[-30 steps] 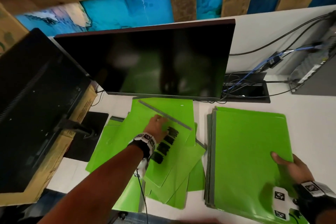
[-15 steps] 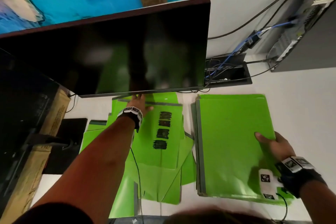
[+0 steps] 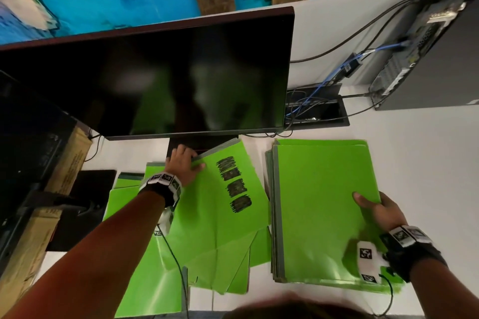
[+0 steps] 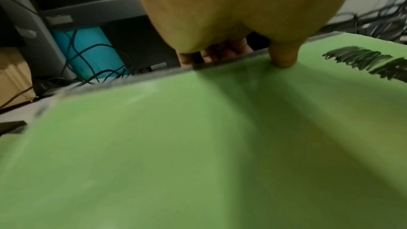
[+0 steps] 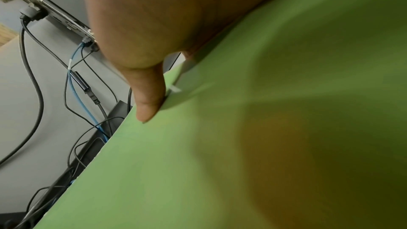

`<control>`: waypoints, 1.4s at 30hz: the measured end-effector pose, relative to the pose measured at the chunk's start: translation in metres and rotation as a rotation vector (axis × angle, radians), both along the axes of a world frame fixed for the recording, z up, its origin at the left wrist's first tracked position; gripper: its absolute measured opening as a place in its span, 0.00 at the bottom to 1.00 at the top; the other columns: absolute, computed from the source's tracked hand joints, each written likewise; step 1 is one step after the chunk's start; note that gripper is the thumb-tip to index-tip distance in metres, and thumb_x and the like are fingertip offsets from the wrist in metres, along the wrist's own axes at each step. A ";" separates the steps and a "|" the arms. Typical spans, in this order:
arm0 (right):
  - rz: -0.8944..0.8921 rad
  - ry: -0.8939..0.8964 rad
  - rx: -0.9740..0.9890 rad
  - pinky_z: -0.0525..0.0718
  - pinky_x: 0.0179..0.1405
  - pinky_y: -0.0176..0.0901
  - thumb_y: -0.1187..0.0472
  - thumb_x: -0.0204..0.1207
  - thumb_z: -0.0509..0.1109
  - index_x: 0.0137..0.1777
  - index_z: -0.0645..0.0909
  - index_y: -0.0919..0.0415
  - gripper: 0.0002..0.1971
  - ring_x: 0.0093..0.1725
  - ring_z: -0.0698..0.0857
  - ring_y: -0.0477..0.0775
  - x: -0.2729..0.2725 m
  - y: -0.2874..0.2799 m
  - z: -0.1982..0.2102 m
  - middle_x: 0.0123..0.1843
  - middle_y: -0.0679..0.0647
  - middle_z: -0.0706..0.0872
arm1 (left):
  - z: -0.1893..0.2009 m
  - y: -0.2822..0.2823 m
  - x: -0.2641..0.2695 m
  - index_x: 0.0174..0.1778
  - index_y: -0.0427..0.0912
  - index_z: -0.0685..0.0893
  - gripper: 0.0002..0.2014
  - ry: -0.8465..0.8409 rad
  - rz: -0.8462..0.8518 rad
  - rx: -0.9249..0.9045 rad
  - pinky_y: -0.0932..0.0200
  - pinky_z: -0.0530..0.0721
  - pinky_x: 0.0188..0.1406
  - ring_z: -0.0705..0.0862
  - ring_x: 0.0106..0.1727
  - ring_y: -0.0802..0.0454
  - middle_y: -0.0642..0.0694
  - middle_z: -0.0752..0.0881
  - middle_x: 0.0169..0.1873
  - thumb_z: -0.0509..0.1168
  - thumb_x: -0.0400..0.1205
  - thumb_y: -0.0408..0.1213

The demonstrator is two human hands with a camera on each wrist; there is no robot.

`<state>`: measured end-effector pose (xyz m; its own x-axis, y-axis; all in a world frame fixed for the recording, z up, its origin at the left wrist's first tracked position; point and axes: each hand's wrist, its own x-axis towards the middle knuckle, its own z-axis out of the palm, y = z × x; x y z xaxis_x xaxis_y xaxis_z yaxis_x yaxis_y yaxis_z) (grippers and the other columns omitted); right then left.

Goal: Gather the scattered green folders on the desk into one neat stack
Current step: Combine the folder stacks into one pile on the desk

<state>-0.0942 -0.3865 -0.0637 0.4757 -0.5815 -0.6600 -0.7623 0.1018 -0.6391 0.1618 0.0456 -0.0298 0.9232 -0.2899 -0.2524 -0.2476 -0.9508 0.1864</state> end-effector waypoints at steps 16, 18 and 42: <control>0.017 -0.047 0.043 0.82 0.62 0.62 0.45 0.64 0.79 0.65 0.81 0.58 0.30 0.55 0.87 0.63 -0.003 0.003 0.008 0.59 0.61 0.88 | 0.148 0.017 -0.057 0.47 0.57 0.80 0.05 -0.027 0.097 -0.905 0.68 0.78 0.33 0.79 0.32 0.68 0.61 0.86 0.33 0.66 0.76 0.47; 0.047 -0.045 0.017 0.82 0.62 0.62 0.41 0.65 0.77 0.64 0.81 0.58 0.30 0.55 0.87 0.63 -0.006 0.004 0.012 0.59 0.61 0.88 | 0.150 -0.017 -0.068 0.48 0.53 0.78 0.05 -0.011 0.078 -1.002 0.74 0.78 0.37 0.79 0.34 0.71 0.59 0.86 0.35 0.64 0.78 0.45; 0.187 0.078 -0.095 0.72 0.62 0.50 0.32 0.77 0.53 0.73 0.74 0.65 0.39 0.68 0.78 0.68 -0.008 0.002 0.020 0.71 0.68 0.78 | -0.006 -0.183 -0.147 0.83 0.38 0.55 0.37 0.312 0.003 -0.270 0.46 0.69 0.74 0.67 0.74 0.37 0.37 0.65 0.71 0.47 0.83 0.60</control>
